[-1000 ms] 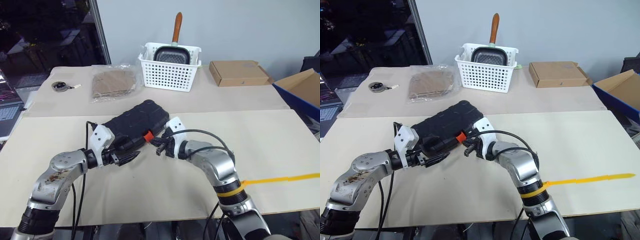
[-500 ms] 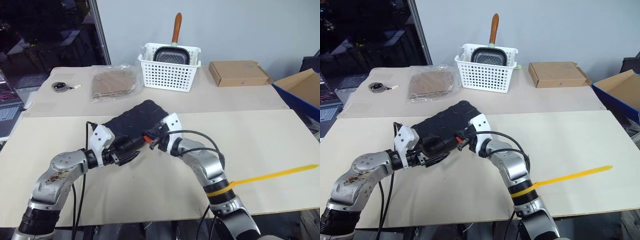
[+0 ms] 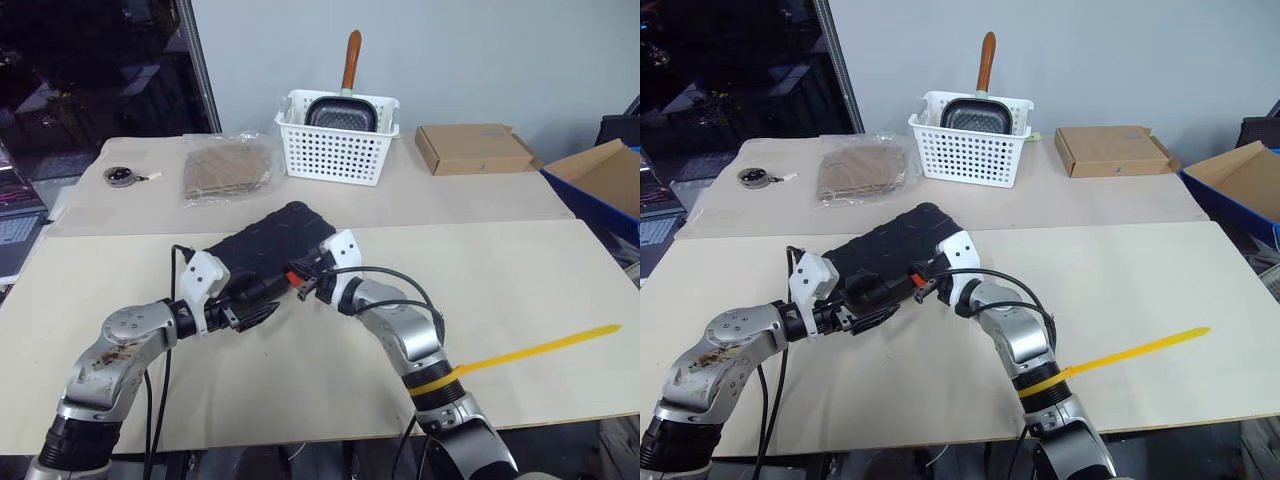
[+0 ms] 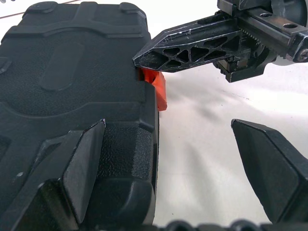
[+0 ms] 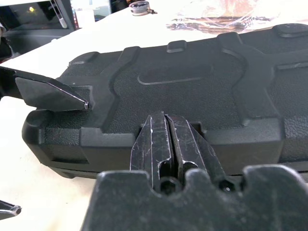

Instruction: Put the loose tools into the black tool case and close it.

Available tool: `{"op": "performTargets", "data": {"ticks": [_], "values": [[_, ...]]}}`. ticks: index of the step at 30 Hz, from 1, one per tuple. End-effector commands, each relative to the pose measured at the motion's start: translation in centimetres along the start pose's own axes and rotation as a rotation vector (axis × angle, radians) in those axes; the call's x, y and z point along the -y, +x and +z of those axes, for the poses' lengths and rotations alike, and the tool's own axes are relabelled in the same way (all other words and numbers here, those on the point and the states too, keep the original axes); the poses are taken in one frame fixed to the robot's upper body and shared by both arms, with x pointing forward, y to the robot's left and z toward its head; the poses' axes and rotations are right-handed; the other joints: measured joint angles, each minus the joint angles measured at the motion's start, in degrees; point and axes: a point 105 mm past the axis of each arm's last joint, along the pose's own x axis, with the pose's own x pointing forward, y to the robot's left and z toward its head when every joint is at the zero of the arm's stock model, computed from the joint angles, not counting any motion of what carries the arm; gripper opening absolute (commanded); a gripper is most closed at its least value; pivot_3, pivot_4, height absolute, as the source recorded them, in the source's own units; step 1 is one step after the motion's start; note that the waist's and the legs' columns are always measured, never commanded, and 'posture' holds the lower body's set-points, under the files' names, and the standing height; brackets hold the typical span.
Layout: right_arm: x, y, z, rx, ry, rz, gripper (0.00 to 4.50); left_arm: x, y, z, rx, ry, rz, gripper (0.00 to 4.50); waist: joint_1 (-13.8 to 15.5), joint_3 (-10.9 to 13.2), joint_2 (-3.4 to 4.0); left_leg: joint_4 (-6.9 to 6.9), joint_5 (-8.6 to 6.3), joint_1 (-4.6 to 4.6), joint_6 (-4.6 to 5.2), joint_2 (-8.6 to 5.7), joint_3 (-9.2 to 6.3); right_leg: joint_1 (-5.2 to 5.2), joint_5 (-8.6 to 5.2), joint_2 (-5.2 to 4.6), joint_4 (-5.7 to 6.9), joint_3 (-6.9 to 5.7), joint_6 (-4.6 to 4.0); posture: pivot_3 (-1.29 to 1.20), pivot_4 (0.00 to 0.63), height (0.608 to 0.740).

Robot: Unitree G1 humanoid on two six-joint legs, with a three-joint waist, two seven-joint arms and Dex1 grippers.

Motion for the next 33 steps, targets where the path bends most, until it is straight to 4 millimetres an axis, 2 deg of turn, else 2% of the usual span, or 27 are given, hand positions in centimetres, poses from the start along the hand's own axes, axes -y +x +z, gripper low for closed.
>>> {"op": "performTargets", "data": {"ticks": [1, 6, 10, 15, 18, 20, 24, 27, 30, 33], "values": [[0.6, -0.3, -3.3, -0.138, 0.067, -0.044, 0.06, 0.4, 0.1, -0.5, -0.021, -0.011, -0.013, 4.5, -0.01, 0.0, 0.0, 0.0, 0.0, 0.02, 0.0, 0.0, 0.01, 0.01, 0.0, 0.0, 0.0, 0.01, 0.0, 0.0, 0.15, 0.74], [0.5, -0.7, -3.8, -0.207, 0.12, -0.056, 0.06, 0.4, 0.2, -0.5, -0.022, -0.012, -0.01, 4.5, 0.02, -0.06, 0.01, 0.0, 0.0, 0.11, -0.01, 0.12, 0.07, 0.05, 0.0, -0.03, 0.0, 0.1, -0.01, 0.0, 0.15, 0.74], [0.3, -0.5, -3.3, -0.218, 0.128, -0.053, 0.06, 0.3, 0.2, -0.4, -0.021, -0.014, -0.009, 4.5, 0.02, -0.11, 0.0, -0.02, -0.01, 0.13, -0.02, 0.2, 0.08, 0.05, 0.01, -0.02, -0.01, 0.12, -0.04, 0.0, 0.15, 0.74], [-0.2, -0.3, -1.1, -0.096, 0.072, -0.002, 0.06, 0.3, 0.3, -0.4, -0.019, -0.014, -0.006, 4.5, 0.0, -0.11, 0.0, -0.05, -0.01, 0.14, -0.02, 0.25, 0.12, 0.04, 0.02, 0.04, -0.08, 0.15, -0.06, 0.0, 0.15, 0.74], [-0.3, -1.4, 1.3, 0.029, 0.067, 0.037, 0.06, 0.2, 0.3, -0.3, -0.015, -0.016, -0.003, 4.5, 0.16, -0.11, 0.0, -0.08, -0.01, 0.05, -0.02, 0.25, 0.13, -0.02, 0.02, 0.06, -0.14, 0.11, -0.06, 0.0, 0.15, 0.74], [-0.2, -2.1, 1.7, 0.041, 0.02, 0.054, 0.06, 0.2, 0.3, -0.3, -0.014, -0.016, -0.002, 4.5, 0.19, -0.1, 0.0, -0.09, -0.01, -0.09, -0.02, 0.24, 0.12, -0.12, 0.02, 0.07, -0.16, 0.08, -0.06, 0.0, 0.15, 0.74], [0.4, -3.6, 1.5, 0.003, -0.073, 0.069, 0.06, 0.2, 0.3, -0.3, -0.013, -0.015, -0.002, 4.5, 0.25, -0.09, 0.01, -0.08, -0.03, -0.38, 0.0, 0.2, 0.1, -0.3, 0.02, 0.05, -0.24, -0.03, -0.05, 0.0, 0.15, 0.74], [0.7, -4.2, 0.1, -0.087, -0.13, 0.084, 0.06, 0.1, 0.3, -0.4, -0.014, -0.012, -0.002, 4.5, 0.29, -0.09, 0.0, -0.08, -0.04, -0.54, 0.01, 0.2, 0.05, -0.4, 0.02, 0.05, -0.28, -0.07, -0.04, 0.0, 0.15, 0.74], [0.3, -3.7, -1.5, -0.169, -0.159, 0.114, 0.06, 0.1, 0.3, -0.5, -0.016, -0.012, -0.001, 4.5, 0.25, -0.09, 0.0, -0.08, -0.04, -0.54, 0.01, 0.2, 0.04, -0.42, 0.02, 0.05, -0.28, -0.07, -0.04, 0.0, 0.15, 0.74], [-0.6, -2.3, -2.0, -0.189, -0.162, 0.142, 0.06, 0.1, 0.3, -0.5, -0.017, -0.011, -0.001, 4.5, 0.16, -0.09, -0.01, -0.08, -0.03, -0.53, 0.02, 0.21, 0.04, -0.42, 0.02, 0.08, -0.27, -0.06, -0.05, 0.0, 0.15, 0.74]]}}
